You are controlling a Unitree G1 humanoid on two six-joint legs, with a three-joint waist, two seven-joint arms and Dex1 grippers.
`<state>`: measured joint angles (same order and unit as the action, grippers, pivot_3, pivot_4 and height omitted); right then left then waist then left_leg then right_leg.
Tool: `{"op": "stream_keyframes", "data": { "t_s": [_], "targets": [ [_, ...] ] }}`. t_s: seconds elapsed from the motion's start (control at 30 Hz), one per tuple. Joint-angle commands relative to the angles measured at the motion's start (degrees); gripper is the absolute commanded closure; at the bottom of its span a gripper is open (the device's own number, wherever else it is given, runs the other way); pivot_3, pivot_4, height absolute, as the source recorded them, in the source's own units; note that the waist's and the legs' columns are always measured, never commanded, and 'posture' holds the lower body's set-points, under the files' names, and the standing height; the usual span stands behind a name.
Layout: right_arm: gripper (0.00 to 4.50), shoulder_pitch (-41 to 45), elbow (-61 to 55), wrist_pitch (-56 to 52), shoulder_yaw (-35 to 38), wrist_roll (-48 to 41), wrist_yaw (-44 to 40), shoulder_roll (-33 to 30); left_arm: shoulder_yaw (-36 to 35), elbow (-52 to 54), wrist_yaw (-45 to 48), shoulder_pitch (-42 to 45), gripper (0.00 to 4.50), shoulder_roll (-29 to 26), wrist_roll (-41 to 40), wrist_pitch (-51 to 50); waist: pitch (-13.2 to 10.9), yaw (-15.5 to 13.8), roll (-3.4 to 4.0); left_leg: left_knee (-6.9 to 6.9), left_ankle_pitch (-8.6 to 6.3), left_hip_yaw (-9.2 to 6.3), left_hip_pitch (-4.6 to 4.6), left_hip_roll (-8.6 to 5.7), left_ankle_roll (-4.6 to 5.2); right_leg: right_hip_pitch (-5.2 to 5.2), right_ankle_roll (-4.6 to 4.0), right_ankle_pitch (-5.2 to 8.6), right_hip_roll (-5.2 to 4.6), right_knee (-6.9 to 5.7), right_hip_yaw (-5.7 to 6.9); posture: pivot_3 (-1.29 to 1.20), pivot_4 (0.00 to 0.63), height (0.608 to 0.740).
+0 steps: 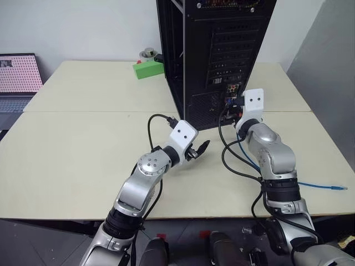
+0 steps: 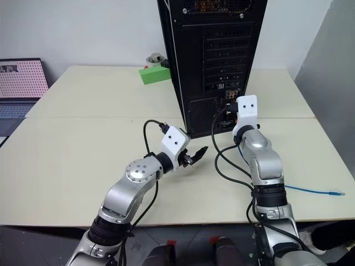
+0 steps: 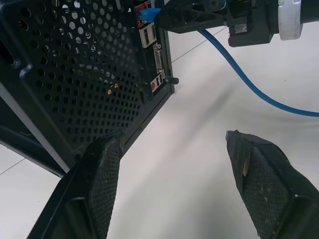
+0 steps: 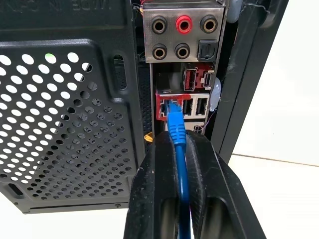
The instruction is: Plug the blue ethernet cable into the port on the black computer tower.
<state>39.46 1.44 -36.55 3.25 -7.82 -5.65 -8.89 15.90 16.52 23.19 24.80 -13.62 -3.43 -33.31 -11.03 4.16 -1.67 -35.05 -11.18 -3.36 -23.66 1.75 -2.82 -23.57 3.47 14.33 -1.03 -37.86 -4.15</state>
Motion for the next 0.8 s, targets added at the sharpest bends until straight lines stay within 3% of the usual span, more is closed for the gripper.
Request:
{"op": "stream_keyframes", "data": {
  "t_s": [0.03,0.17,0.33,0.53,0.7,0.8],
  "targets": [
    [4.17,1.34,-1.85,1.71,0.27,-0.33,-1.4,-0.9,-0.46,2.03,-0.08,0.4,1.01,0.25,0.12,0.53,0.0,0.02,0.0,0.0,0.0,0.0,0.0,0.0,0.0,0.0,0.0,0.0,0.0,0.0,0.0,0.0,0.15,0.74],
    [3.2,-0.93,-4.58,0.51,0.28,-0.98,-3.75,-2.72,-1.61,1.36,-0.03,0.99,1.01,0.1,-0.34,0.48,0.0,-0.18,0.0,0.0,0.0,-0.01,-0.02,0.0,0.0,0.0,0.0,0.0,0.0,0.02,0.01,0.0,0.15,0.74],
    [2.32,-4.08,-9.37,-0.97,0.15,-1.8,-7.42,-5.78,-3.32,0.54,0.89,1.71,1.01,-0.84,-1.34,0.65,0.0,-0.66,0.0,0.0,0.0,-0.01,-0.08,-0.01,0.0,0.0,0.0,0.01,-0.01,0.09,0.02,0.0,0.15,0.74],
    [1.12,-10.02,-19.06,-2.91,2.15,-6.32,-16.0,-13.09,-8.51,-0.43,5.44,3.11,1.01,-5.28,-4.89,0.79,-0.01,-0.89,0.01,0.0,0.0,-0.04,-0.1,-0.02,0.0,-0.02,0.0,0.01,-0.01,0.1,0.04,0.0,0.15,0.74],
    [0.03,-13.05,-24.17,-6.61,7.1,-15.21,-24.07,-18.9,-11.77,-1.09,12.4,3.49,1.01,-11.1,-8.35,1.48,-0.01,-0.91,0.01,-0.01,0.0,-0.05,-0.09,-0.02,0.0,0.0,0.01,0.01,-0.01,0.1,0.05,0.0,0.15,0.74],
    [0.03,-14.33,-25.35,-7.7,9.78,-19.22,-27.43,-21.92,-13.25,-1.14,15.57,3.28,1.01,-13.61,-10.56,1.84,-0.01,-0.93,0.0,-0.01,0.0,-0.04,-0.1,-0.01,0.0,0.0,0.01,0.01,-0.01,0.12,0.05,0.0,0.15,0.74]
  ]
}}
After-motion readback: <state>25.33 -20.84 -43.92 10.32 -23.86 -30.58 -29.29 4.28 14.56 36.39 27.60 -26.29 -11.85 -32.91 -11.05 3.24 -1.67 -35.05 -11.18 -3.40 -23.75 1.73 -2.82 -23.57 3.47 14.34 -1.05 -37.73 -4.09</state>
